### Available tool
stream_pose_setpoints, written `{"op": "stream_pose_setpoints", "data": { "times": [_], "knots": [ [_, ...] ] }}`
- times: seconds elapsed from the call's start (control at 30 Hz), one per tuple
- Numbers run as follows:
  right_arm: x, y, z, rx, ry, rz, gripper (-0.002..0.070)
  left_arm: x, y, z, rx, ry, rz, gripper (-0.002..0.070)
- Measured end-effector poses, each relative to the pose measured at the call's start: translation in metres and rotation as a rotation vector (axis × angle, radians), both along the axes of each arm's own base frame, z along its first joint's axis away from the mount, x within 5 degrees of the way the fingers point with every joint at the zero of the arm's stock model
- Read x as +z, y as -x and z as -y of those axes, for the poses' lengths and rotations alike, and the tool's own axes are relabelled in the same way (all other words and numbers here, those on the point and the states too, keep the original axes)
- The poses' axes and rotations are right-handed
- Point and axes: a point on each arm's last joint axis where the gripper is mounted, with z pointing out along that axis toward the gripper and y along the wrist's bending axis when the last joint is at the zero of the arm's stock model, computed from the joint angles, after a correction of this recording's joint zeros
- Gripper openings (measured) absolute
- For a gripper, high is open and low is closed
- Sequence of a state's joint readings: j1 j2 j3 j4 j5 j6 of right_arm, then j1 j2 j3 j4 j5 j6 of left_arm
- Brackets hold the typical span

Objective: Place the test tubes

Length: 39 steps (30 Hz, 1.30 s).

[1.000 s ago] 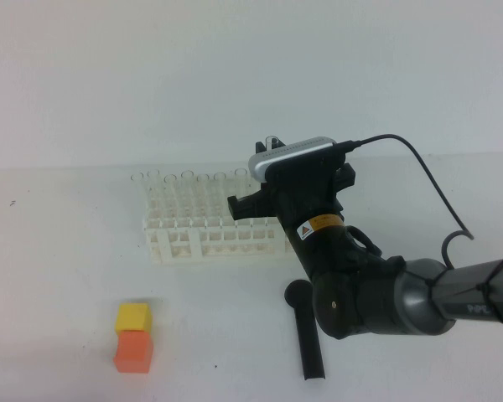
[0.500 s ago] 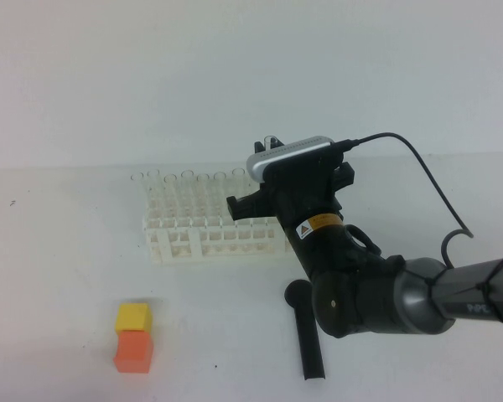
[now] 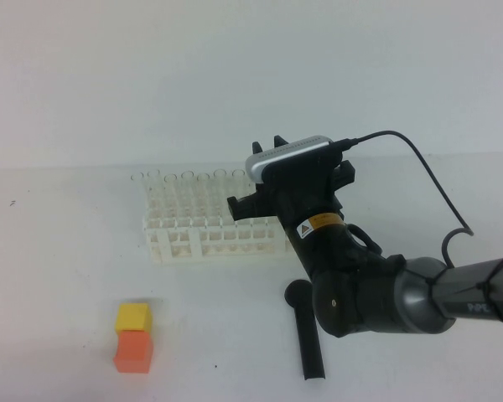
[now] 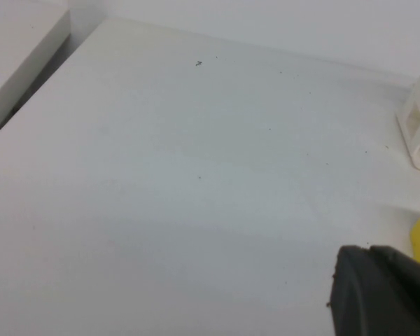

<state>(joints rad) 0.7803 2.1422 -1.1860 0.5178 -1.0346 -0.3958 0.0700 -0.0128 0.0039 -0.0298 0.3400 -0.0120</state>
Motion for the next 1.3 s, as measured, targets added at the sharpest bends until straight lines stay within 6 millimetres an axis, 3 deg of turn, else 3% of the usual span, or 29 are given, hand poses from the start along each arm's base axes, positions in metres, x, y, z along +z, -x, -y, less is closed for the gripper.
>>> {"op": "stream_pose_setpoints", "data": {
  "times": [0.17,0.47,0.6,0.7,0.9,1.13,1.3],
  "knots": [
    [0.0,0.0,0.0,0.0,-0.001,0.001,0.03,0.0,0.0,0.0,0.0,0.0,0.002,-0.0001],
    [0.002,0.0,0.0,0.001,0.005,0.004,0.0307,0.0,0.0,0.0,0.0,0.0,0.001,-0.0001],
    [0.012,0.002,0.0,0.013,0.067,0.011,0.0295,0.0,0.0,0.0,0.0,0.0,0.001,-0.0001],
    [0.031,0.004,0.001,0.021,0.12,0.045,0.0242,0.0,0.0,0.0,0.0,0.0,0.001,-0.0001],
    [0.083,0.014,0.008,0.037,0.229,0.141,0.0034,0.0,0.0,0.0,0.0,0.0,0.001,-0.0001],
    [0.122,0.03,0.019,0.128,0.356,0.123,0.0001,0.0,0.0,0.0,0.0,-0.002,0.003,-0.0001],
    [0.157,0.05,0.038,0.173,0.368,0.12,-0.0001,0.0,0.0,0.0,0.0,0.0,0.003,-0.0001]
  ]
}}
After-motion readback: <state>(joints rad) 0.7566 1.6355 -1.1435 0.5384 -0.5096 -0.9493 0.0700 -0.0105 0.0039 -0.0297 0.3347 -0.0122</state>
